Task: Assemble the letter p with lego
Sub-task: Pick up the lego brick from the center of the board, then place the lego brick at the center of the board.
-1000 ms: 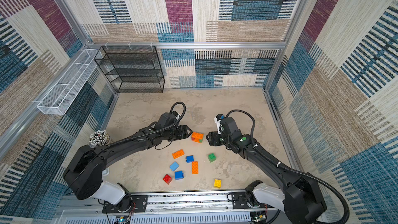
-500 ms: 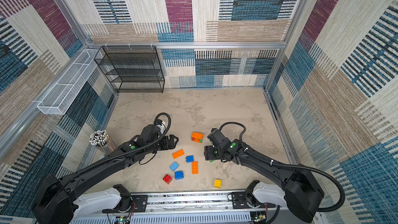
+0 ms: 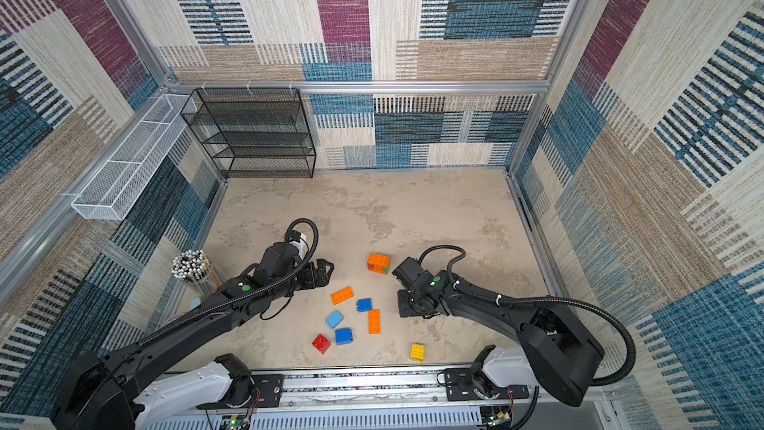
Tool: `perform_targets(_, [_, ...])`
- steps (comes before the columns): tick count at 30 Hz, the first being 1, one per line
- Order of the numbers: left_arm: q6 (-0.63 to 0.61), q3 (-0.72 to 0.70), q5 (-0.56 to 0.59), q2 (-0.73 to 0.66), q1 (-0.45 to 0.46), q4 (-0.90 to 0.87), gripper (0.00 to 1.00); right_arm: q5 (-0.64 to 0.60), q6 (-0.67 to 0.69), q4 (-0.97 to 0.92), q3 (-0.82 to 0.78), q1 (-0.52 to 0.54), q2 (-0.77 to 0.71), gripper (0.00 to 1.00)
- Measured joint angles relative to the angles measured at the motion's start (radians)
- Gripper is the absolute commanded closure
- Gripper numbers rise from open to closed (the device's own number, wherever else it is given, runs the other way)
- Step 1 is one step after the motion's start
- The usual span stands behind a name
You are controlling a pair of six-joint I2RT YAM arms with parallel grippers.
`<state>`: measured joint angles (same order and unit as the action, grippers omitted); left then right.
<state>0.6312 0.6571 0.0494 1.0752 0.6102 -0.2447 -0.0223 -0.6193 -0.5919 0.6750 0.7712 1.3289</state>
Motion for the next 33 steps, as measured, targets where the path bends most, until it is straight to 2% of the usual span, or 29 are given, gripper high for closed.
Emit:
perform_targets(7, [-0.006, -0.024, 0.000, -0.030, -0.029, -0.009, 0.04, -0.044, 0.019, 0.004, 0.044, 0.002, 0.028, 0.70])
perform_targets(11, [-0.006, -0.039, -0.002, -0.063, -0.054, -0.014, 0.04, -0.084, 0.045, -0.043, 0.116, 0.002, 0.013, 0.74])
perform_targets(15, [-0.010, -0.054, 0.000, -0.119, -0.092, -0.034, 0.04, -0.121, 0.124, -0.095, 0.264, 0.002, 0.004, 0.75])
perform_targets(21, [-0.010, -0.085, 0.007, -0.214, -0.136, -0.059, 0.04, -0.134, 0.346, -0.104, 0.534, 0.001, 0.118, 0.77])
perform_targets(27, [-0.010, -0.115, 0.037, -0.307, -0.156, -0.089, 0.04, -0.015, 0.619, -0.075, 0.762, 0.002, 0.340, 0.79])
perform_targets(33, [-0.010, -0.145, 0.079, -0.401, -0.159, -0.128, 0.04, 0.076, 0.873, -0.079, 0.898, 0.002, 0.527, 0.79])
